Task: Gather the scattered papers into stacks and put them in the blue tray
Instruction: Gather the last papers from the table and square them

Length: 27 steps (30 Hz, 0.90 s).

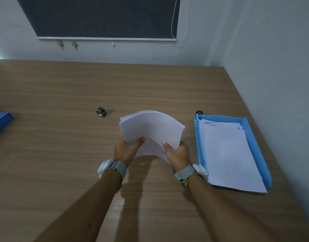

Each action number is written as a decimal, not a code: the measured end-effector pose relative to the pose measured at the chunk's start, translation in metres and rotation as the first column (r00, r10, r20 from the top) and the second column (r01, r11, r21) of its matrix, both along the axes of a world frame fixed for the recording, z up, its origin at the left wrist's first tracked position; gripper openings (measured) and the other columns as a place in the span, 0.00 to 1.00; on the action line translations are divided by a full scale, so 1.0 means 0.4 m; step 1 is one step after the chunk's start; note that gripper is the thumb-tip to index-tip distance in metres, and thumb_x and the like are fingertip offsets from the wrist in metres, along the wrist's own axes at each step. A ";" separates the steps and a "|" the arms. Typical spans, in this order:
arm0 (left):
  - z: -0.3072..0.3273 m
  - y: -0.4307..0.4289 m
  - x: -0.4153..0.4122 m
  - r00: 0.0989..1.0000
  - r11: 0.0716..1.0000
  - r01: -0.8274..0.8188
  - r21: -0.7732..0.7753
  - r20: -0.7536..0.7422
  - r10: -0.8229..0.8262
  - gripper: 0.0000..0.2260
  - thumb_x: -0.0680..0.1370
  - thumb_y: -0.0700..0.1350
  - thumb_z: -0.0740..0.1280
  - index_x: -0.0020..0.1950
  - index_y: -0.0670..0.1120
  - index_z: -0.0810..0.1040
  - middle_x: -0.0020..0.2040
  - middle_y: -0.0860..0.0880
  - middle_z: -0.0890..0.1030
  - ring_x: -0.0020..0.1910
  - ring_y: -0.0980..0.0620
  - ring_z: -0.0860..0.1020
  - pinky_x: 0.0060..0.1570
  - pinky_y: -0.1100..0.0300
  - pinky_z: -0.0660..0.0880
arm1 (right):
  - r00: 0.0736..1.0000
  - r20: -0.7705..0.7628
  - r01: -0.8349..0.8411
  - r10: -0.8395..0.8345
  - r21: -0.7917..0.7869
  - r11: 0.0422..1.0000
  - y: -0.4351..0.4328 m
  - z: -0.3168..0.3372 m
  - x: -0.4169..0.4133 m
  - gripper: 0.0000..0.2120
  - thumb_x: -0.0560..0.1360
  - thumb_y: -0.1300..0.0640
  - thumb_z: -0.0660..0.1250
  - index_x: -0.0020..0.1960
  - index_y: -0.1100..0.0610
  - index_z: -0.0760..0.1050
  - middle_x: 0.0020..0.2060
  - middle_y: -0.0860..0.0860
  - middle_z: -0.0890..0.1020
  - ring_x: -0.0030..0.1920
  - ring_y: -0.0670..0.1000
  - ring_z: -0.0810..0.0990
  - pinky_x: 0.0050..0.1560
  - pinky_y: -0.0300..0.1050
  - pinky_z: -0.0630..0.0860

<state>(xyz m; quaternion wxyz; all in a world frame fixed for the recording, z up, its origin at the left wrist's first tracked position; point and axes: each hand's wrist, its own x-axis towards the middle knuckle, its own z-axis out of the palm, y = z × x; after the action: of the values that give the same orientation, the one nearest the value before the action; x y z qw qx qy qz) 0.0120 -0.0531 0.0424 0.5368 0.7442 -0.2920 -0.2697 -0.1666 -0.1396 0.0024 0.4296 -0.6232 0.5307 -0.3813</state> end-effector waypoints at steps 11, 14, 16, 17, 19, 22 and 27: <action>0.033 -0.013 0.001 0.998 0.999 0.010 0.042 0.066 -0.012 0.14 0.70 0.52 0.80 0.51 0.48 0.85 0.45 0.49 0.87 0.45 0.49 0.85 0.49 0.47 0.82 | 0.999 0.052 -0.016 0.014 0.035 0.999 -0.017 0.019 -0.002 0.06 0.70 0.53 0.75 0.38 0.50 0.78 0.34 0.42 0.82 0.38 0.49 0.84 0.36 0.42 0.81; 0.055 -0.042 0.007 0.986 0.996 0.001 0.086 0.163 -0.015 0.17 0.74 0.51 0.76 0.51 0.37 0.85 0.47 0.37 0.86 0.45 0.46 0.84 0.44 0.45 0.81 | 0.997 0.083 0.004 -0.004 -0.001 1.000 -0.026 0.040 0.019 0.05 0.71 0.54 0.75 0.43 0.52 0.80 0.33 0.35 0.79 0.33 0.37 0.81 0.30 0.28 0.75; 0.096 -0.071 0.013 0.982 0.998 -0.015 0.068 0.189 0.002 0.18 0.74 0.53 0.75 0.49 0.36 0.85 0.44 0.36 0.86 0.40 0.49 0.81 0.40 0.45 0.80 | 0.990 0.134 0.052 -0.046 -0.045 0.998 -0.044 0.075 0.038 0.07 0.71 0.56 0.74 0.47 0.57 0.82 0.35 0.37 0.80 0.32 0.30 0.78 0.28 0.22 0.71; 0.103 -0.079 0.015 0.984 0.998 -0.021 0.051 0.178 0.012 0.18 0.74 0.53 0.76 0.48 0.36 0.85 0.43 0.36 0.86 0.40 0.49 0.81 0.40 0.44 0.80 | 0.989 0.134 0.064 -0.056 -0.059 0.996 -0.051 0.087 0.043 0.08 0.71 0.56 0.74 0.48 0.59 0.82 0.36 0.40 0.80 0.33 0.28 0.78 0.29 0.22 0.70; 0.088 -0.072 0.012 0.988 0.998 -0.039 0.039 0.152 0.033 0.18 0.75 0.52 0.76 0.49 0.36 0.85 0.44 0.36 0.86 0.43 0.46 0.83 0.42 0.43 0.81 | 0.992 0.120 0.046 -0.035 -0.084 0.995 -0.054 0.090 0.038 0.09 0.72 0.55 0.73 0.49 0.59 0.82 0.38 0.43 0.82 0.35 0.32 0.80 0.34 0.24 0.73; 0.012 -0.007 -0.008 0.988 0.991 -0.007 0.136 0.152 -0.014 0.15 0.75 0.51 0.75 0.47 0.38 0.85 0.41 0.40 0.85 0.44 0.47 0.84 0.36 0.55 0.76 | 0.999 0.029 0.019 -0.019 -0.001 1.000 -0.015 0.039 0.006 0.10 0.73 0.54 0.73 0.49 0.60 0.83 0.39 0.48 0.83 0.41 0.47 0.84 0.39 0.38 0.79; -0.045 0.002 -0.039 0.981 0.979 0.077 0.191 0.163 -0.109 0.14 0.77 0.51 0.73 0.45 0.39 0.84 0.39 0.43 0.85 0.43 0.42 0.84 0.39 0.47 0.79 | 0.998 0.061 0.011 -0.012 0.016 1.000 -0.027 0.028 -0.069 0.01 0.73 0.56 0.72 0.45 0.51 0.81 0.35 0.37 0.82 0.42 0.47 0.85 0.37 0.28 0.76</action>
<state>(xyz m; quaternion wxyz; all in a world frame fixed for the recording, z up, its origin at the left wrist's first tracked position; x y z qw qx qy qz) -0.0034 -0.0522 0.0246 0.4255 0.7964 -0.3460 -0.2551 -0.1943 -0.1506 0.0134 0.4482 -0.6047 0.5240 -0.3985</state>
